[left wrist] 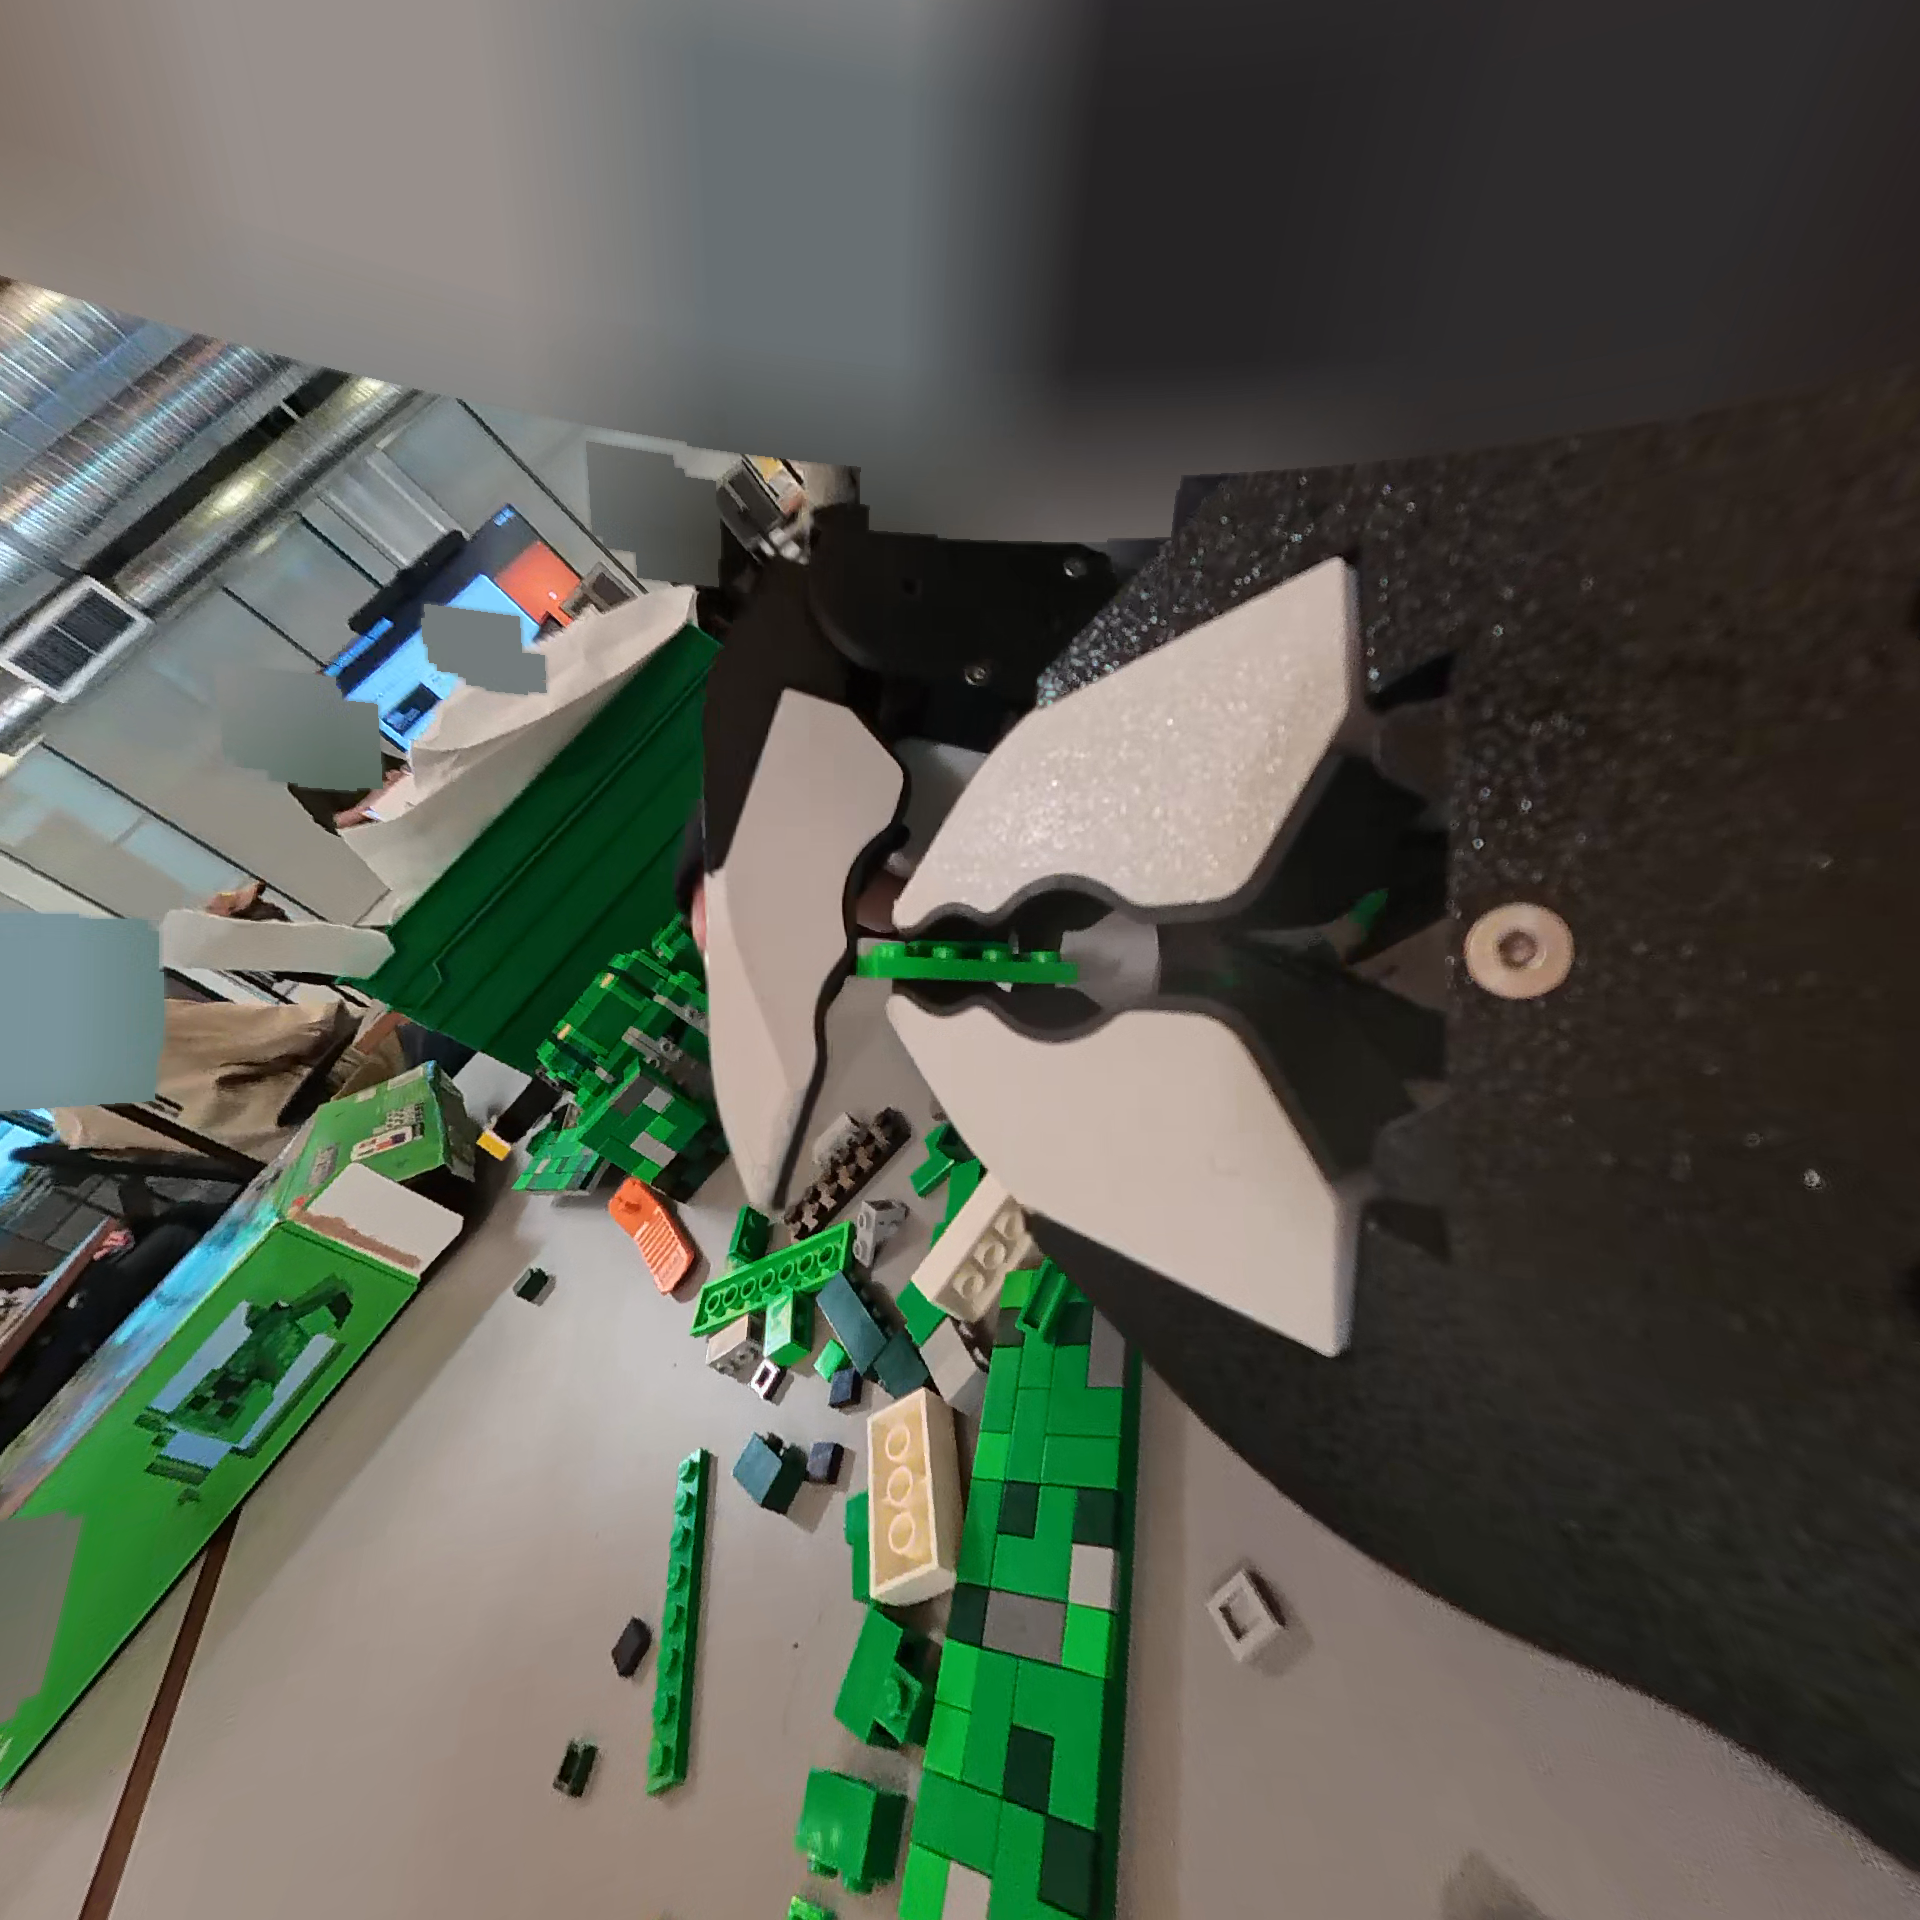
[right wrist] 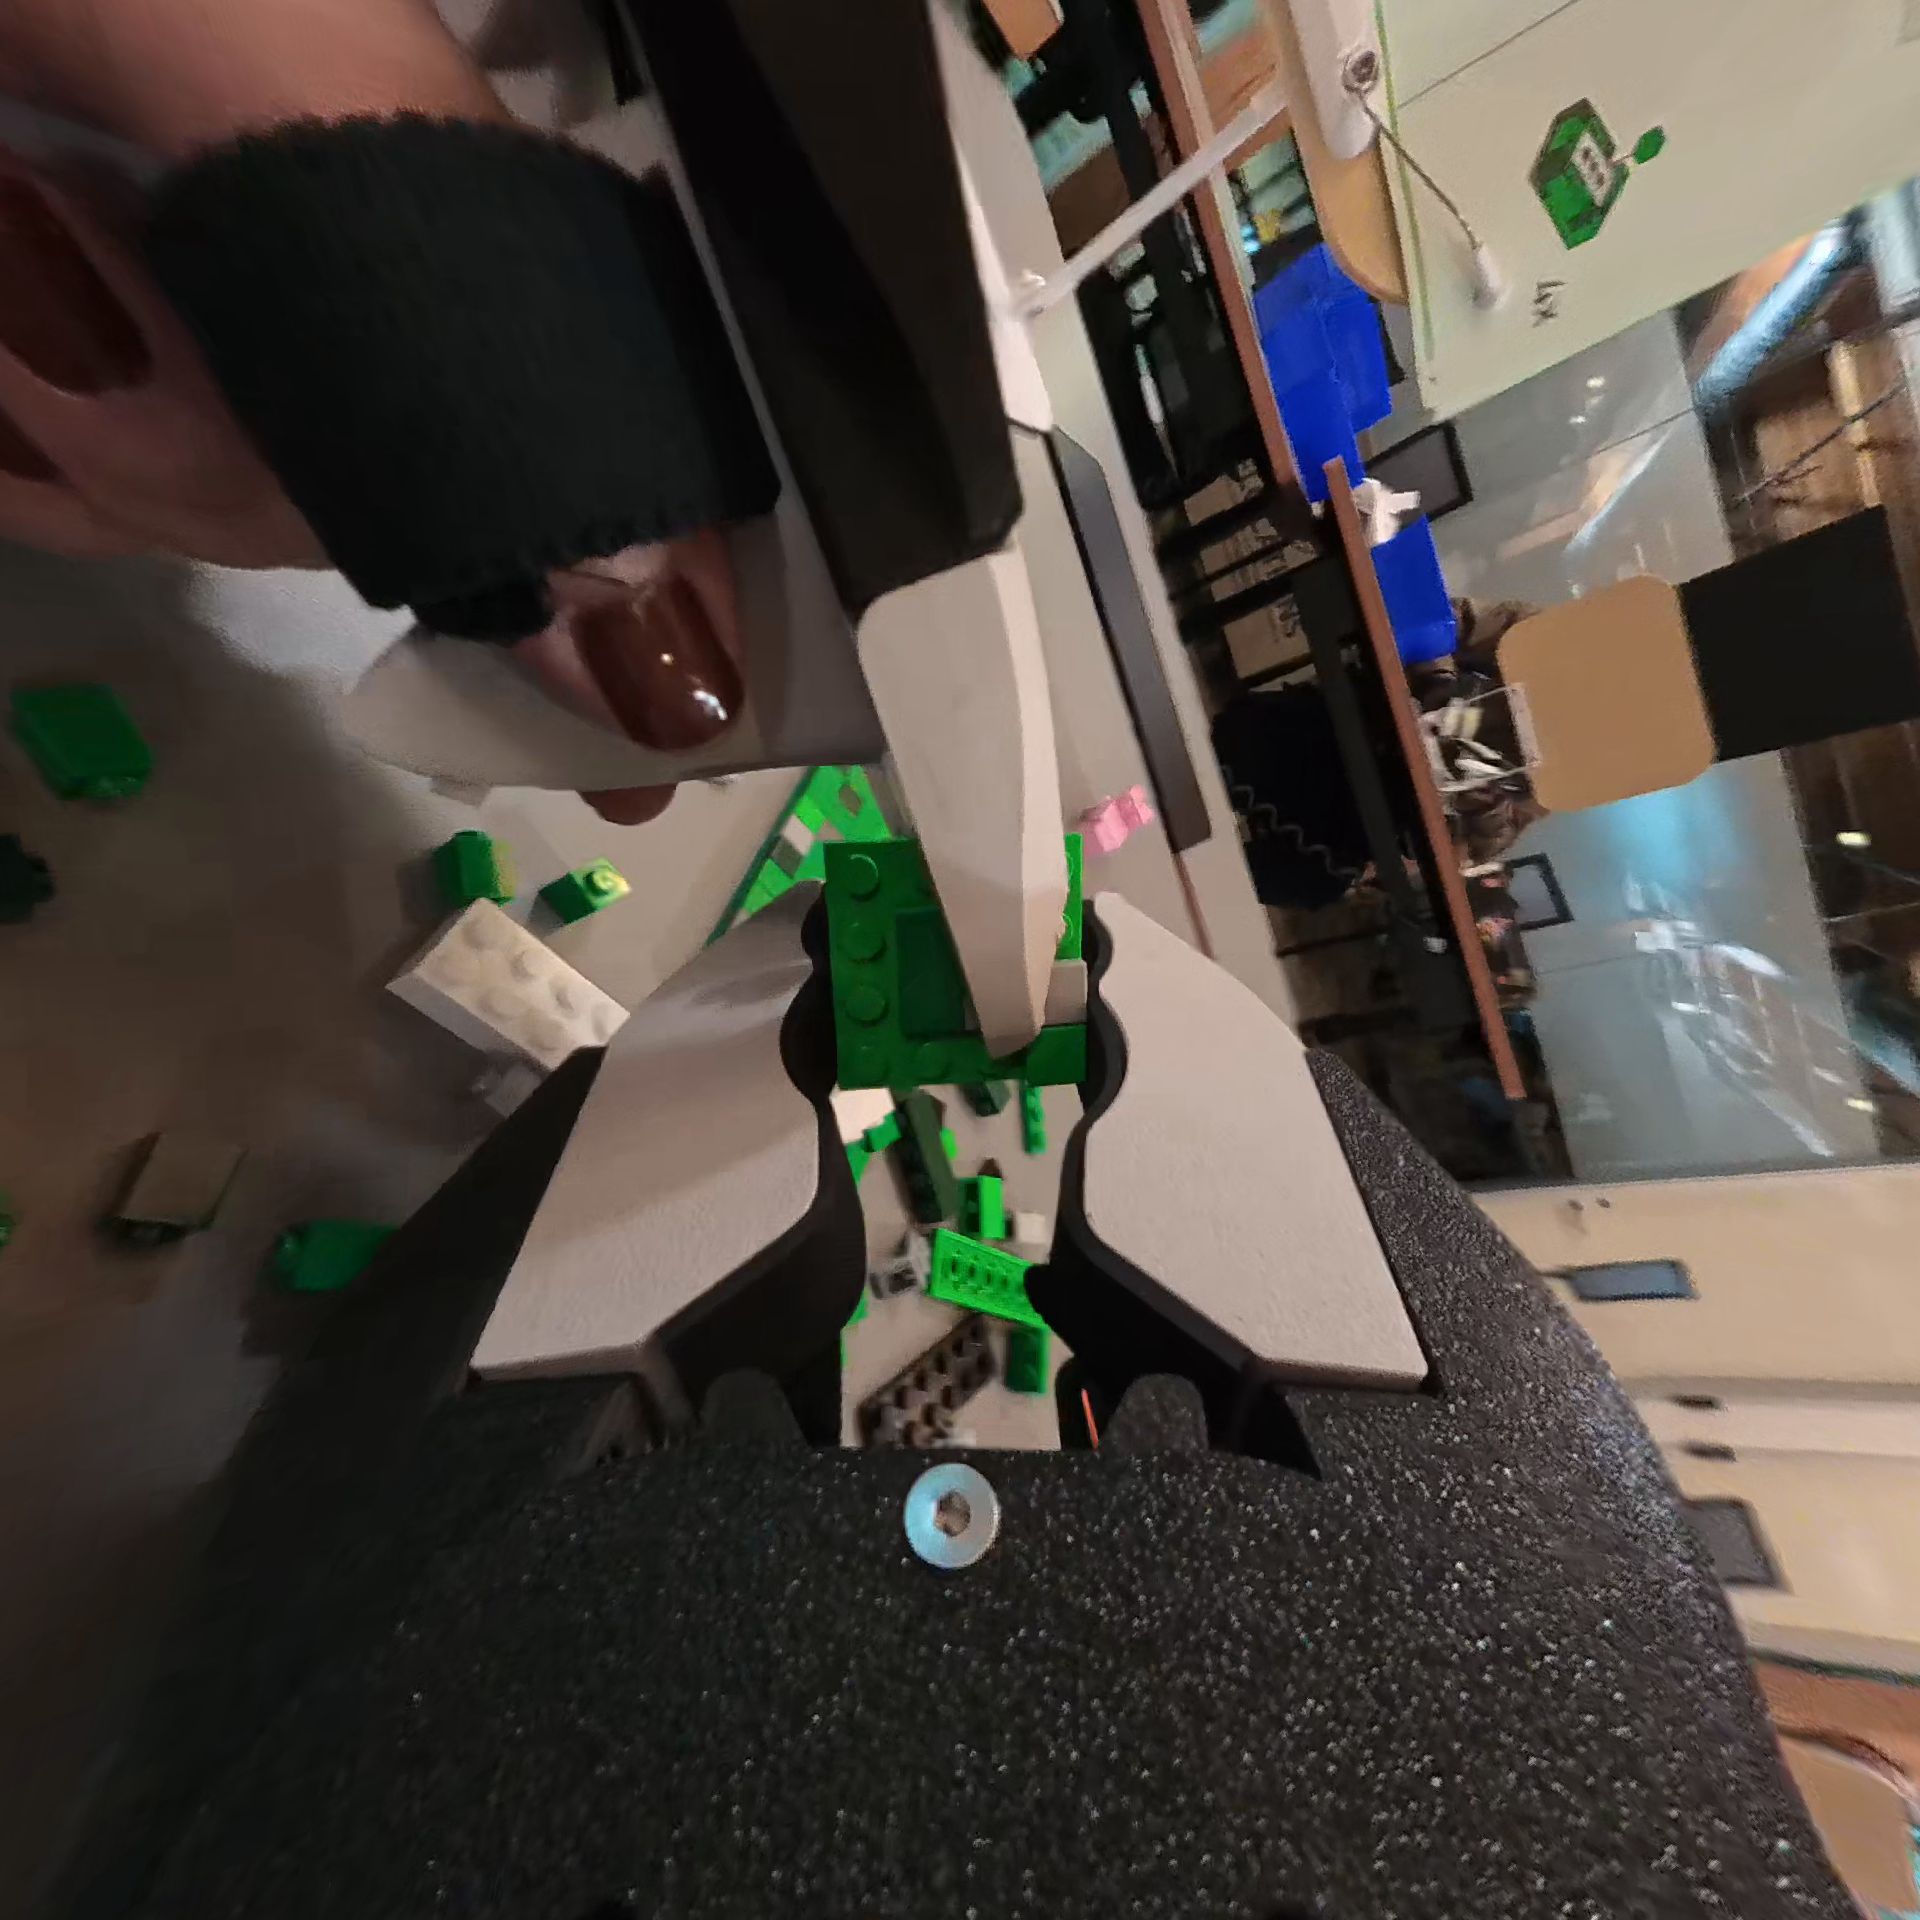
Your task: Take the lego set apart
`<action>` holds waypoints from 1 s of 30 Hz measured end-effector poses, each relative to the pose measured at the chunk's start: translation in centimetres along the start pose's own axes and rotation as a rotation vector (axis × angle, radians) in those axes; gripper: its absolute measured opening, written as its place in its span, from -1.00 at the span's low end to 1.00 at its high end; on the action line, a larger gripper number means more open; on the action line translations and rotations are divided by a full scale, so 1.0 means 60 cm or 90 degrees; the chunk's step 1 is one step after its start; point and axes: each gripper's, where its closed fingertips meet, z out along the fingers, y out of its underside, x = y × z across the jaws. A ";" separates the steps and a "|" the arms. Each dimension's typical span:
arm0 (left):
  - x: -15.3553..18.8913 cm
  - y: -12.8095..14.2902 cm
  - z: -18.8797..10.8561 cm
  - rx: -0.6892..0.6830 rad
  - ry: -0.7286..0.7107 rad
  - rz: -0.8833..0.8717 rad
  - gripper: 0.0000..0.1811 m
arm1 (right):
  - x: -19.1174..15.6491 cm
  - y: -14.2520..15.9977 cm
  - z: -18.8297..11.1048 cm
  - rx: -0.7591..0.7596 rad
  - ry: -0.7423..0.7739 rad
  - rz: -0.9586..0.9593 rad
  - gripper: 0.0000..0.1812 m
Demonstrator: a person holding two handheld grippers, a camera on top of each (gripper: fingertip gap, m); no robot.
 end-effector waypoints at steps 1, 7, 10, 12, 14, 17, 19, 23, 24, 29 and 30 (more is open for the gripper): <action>0.002 -0.003 0.000 0.013 0.009 -0.014 -0.94 | 0.006 0.000 0.000 -0.010 0.023 -0.021 -0.54; 0.005 -0.013 -0.004 0.066 0.066 -0.116 -0.93 | 0.034 0.003 0.000 -0.077 0.156 -0.155 -0.57; 0.004 -0.015 -0.004 0.081 0.085 -0.155 -0.93 | 0.038 0.003 0.002 -0.083 0.171 -0.172 -0.58; 0.005 -0.015 -0.004 0.084 0.093 -0.165 -0.93 | 0.039 0.002 0.001 -0.080 0.178 -0.184 -0.58; 0.002 -0.012 -0.003 0.069 0.083 -0.157 -0.92 | 0.032 0.004 0.004 -0.071 0.152 -0.159 -0.58; -0.009 0.003 -0.004 -0.003 0.021 -0.047 -0.94 | 0.009 0.008 0.011 -0.041 0.073 -0.112 -0.58; -0.016 0.013 -0.004 -0.047 -0.029 0.061 -0.92 | -0.004 0.009 0.013 -0.027 0.036 -0.107 -0.58; -0.015 0.031 -0.007 -0.102 -0.012 0.075 -0.90 | -0.028 0.009 0.011 0.000 -0.042 -0.074 -0.58; -0.015 0.033 -0.008 -0.108 -0.010 0.073 -0.89 | -0.030 0.008 0.011 0.005 -0.050 -0.067 -0.58; -0.020 0.050 -0.004 -0.152 -0.013 0.054 -0.69 | -0.027 0.009 0.012 -0.004 -0.046 -0.074 -0.58; -0.021 0.047 -0.002 -0.142 -0.014 0.037 -0.61 | -0.025 0.010 0.011 -0.006 -0.039 -0.083 -0.58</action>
